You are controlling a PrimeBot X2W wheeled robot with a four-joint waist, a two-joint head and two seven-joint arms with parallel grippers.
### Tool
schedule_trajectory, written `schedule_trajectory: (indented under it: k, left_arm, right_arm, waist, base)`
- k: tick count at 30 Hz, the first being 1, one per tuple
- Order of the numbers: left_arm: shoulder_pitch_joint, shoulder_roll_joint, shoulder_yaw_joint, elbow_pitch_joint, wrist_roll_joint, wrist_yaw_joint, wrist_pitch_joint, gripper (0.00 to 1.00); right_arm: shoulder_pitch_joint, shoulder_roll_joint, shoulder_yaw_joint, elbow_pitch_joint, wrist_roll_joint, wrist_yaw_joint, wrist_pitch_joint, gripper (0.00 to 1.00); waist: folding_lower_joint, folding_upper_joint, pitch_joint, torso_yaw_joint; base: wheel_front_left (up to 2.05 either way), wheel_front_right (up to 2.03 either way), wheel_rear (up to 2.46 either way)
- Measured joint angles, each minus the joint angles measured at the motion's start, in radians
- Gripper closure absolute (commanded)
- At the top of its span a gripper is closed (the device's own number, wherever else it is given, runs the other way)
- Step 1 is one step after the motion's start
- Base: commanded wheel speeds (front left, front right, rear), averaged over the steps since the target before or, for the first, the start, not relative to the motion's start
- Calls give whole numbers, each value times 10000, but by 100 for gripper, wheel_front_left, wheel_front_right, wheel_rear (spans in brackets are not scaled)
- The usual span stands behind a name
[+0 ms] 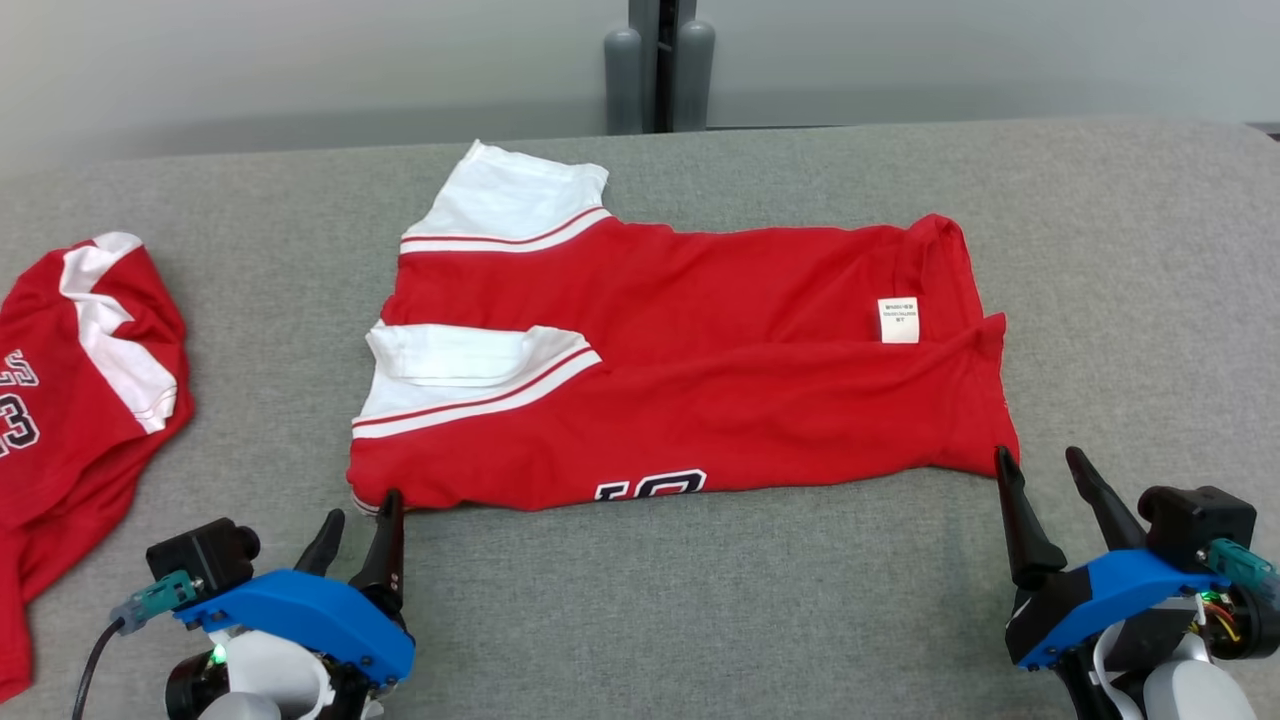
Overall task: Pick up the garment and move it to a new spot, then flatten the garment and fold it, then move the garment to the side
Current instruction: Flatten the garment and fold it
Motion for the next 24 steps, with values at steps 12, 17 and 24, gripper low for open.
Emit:
schedule_trajectory:
  k: [12, 17, 24]
  left_arm:
    - [-644, -681, 449, 591, -779, 303, 40, 0]
    - [-712, -744, 397, 907, -790, 215, 29, 100]
    - [-749, -784, 372, 1085, -784, -4, -280, 100]
  right_arm:
    - [-457, 0, -84, 742, -132, 0, -117, 0]
    - [-821, 2, -148, 1632, -58, 0, -94, 0]
    - [-1655, 2, -59, 3133, 453, 0, -249, 0]
  waist:
    - [0, 0, 341, -72]
    - [1, 0, 346, -21]
    - [2, 0, 322, 59]
  base:
    - [0, 0, 0]
    - [0, 0, 0]
    - [0, 0, 0]
